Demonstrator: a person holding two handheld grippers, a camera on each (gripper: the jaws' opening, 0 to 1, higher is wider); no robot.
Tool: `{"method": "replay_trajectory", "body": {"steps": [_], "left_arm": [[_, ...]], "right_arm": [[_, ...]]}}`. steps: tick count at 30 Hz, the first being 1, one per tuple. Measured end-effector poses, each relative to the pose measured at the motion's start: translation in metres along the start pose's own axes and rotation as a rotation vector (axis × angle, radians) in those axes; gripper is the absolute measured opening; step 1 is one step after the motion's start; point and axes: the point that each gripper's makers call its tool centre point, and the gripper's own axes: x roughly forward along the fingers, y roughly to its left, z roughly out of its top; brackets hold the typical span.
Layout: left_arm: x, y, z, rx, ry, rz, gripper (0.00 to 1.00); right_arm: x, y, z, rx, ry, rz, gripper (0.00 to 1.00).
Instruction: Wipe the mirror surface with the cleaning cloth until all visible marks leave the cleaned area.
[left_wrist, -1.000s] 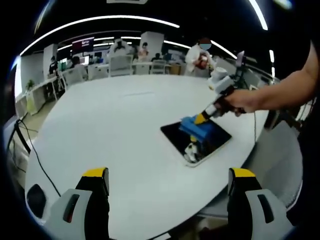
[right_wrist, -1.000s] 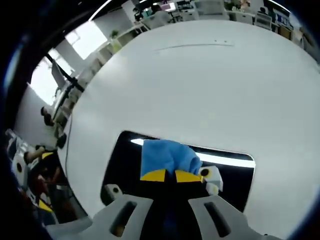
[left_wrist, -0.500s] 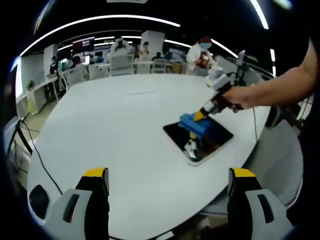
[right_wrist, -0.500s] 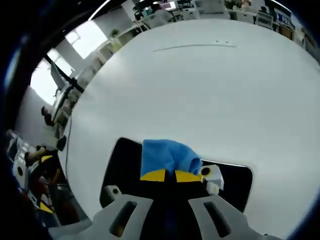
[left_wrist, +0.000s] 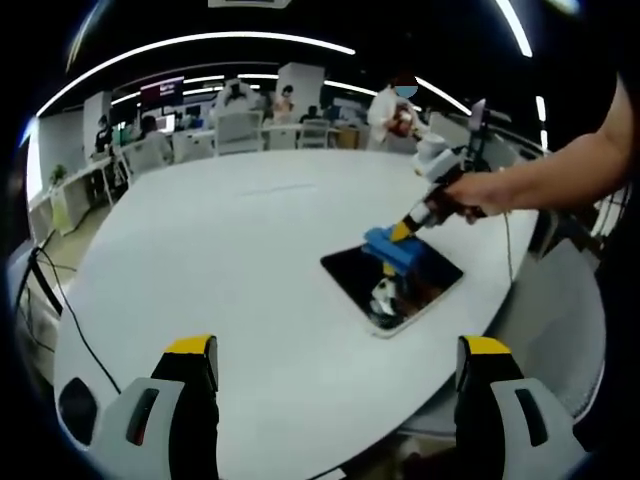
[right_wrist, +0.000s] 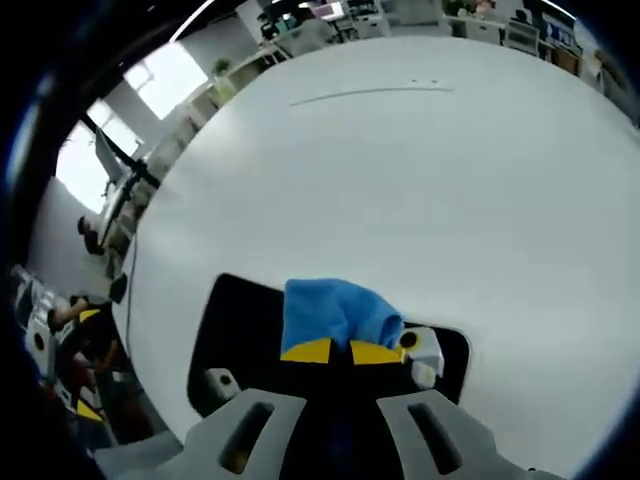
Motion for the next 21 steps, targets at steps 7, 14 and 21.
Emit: {"method": "replay_trajectory", "body": {"steps": [7,14,21], "left_arm": [[-0.0016,-0.001,0.0002,-0.002,-0.004,0.003,1.0],[-0.0048,-0.001,-0.0009,-0.005,-0.014,0.016,1.0],[-0.007,-0.0025,-0.0055,-0.012,-0.008,0.018,1.0]], "right_arm": [[-0.0042,-0.007,-0.0005,0.0,0.003,-0.01,0.0],[-0.0081,-0.0092,-0.0019,0.004,0.002,-0.018,0.0],[-0.0071,-0.0097,-0.0016,-0.002,-0.008,-0.02,0.0]]}}
